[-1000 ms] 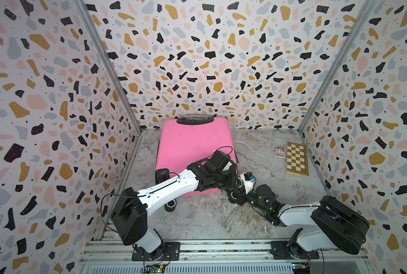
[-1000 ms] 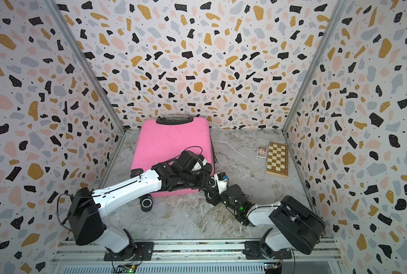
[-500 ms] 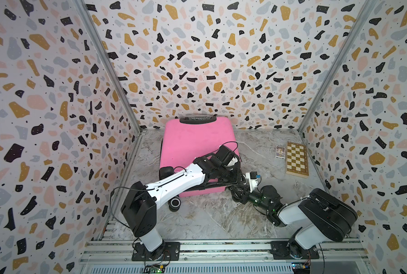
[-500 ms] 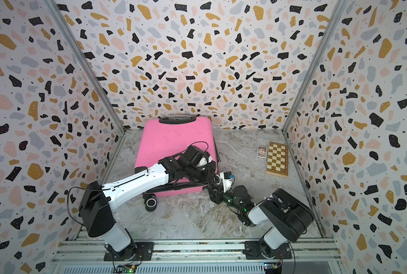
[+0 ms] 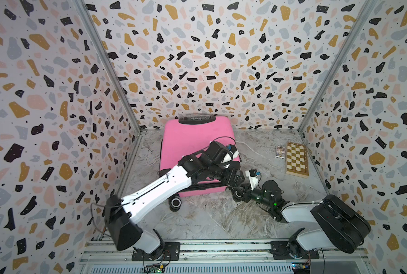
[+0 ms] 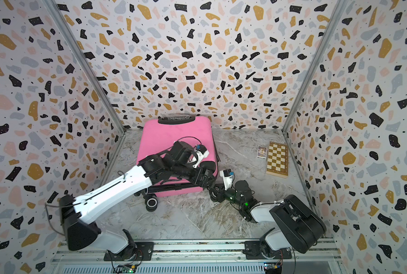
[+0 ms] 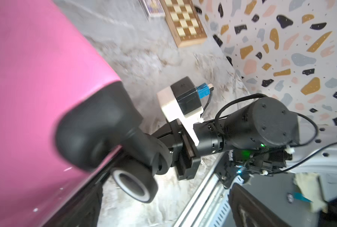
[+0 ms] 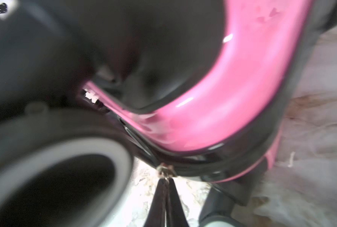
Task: Close the suitcase zippers
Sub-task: Zip the zipper on the suitcase.
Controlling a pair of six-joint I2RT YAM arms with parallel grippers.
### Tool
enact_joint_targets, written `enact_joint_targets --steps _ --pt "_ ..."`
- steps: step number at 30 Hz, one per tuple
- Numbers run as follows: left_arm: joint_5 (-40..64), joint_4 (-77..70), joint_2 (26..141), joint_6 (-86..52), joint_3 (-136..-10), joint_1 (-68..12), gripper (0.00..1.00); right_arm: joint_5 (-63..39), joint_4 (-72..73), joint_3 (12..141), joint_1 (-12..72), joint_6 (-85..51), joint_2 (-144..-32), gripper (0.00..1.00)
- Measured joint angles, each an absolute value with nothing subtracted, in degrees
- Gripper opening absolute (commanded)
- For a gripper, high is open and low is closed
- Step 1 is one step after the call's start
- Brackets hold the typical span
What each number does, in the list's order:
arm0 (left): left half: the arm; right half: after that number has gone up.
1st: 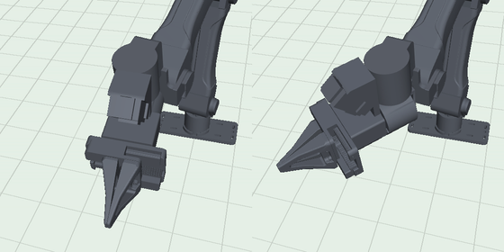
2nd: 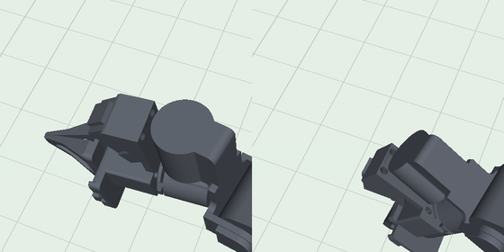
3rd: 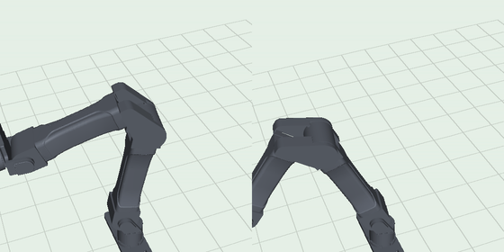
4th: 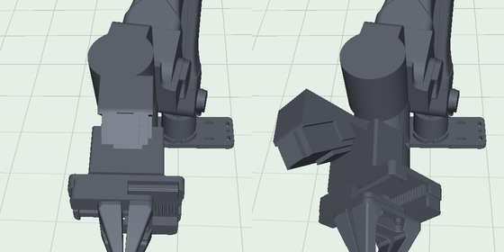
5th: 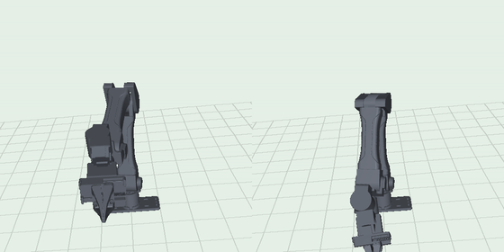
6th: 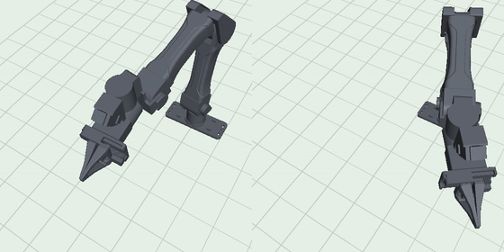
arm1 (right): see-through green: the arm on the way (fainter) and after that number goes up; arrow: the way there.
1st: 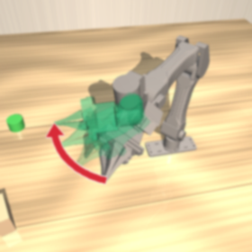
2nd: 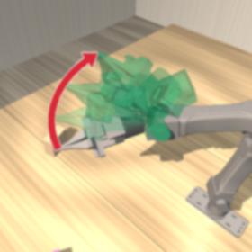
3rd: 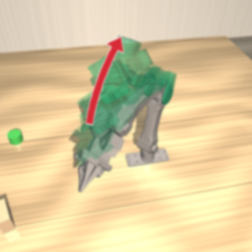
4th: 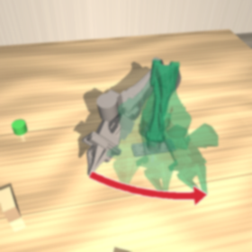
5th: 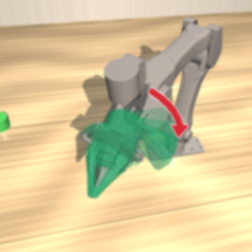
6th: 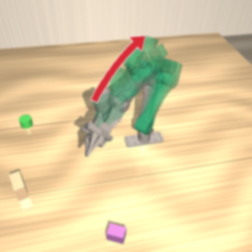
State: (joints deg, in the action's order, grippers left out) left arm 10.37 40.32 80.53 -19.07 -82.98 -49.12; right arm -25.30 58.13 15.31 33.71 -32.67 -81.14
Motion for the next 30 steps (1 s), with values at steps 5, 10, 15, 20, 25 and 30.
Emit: enact_joint_targets --steps 5,10,15,20,25,30 --pt "-10.3 49.9 67.1 -19.6 -81.1 -47.9 1.00 -29.0 55.6 16.7 31.1 -31.1 -81.3 0.00" --pt "-24.4 61.1 60.3 -28.5 -74.1 -40.5 1.00 -30.9 54.1 17.9 29.2 -30.1 -81.8 0.00" --pt "-24.3 64.8 52.5 -34.6 -64.3 -31.3 1.00 -31.8 53.8 18.5 28.5 -29.4 -82.3 0.00" --pt "-16.4 63.2 47.7 -35.6 -58.2 -21.8 1.00 -32.3 53.4 18.8 28.4 -29.3 -82.5 0.00" --pt "-6.0 56.8 50.2 -34.4 -52.6 -18.2 0.95 -32.4 53.3 18.8 28.3 -29.2 -82.5 0.00" --pt "-2.9 53.0 55.4 -33.7 -51.3 -16.1 0.77 -32.4 53.2 18.9 28.3 -29.1 -82.5 0.00"
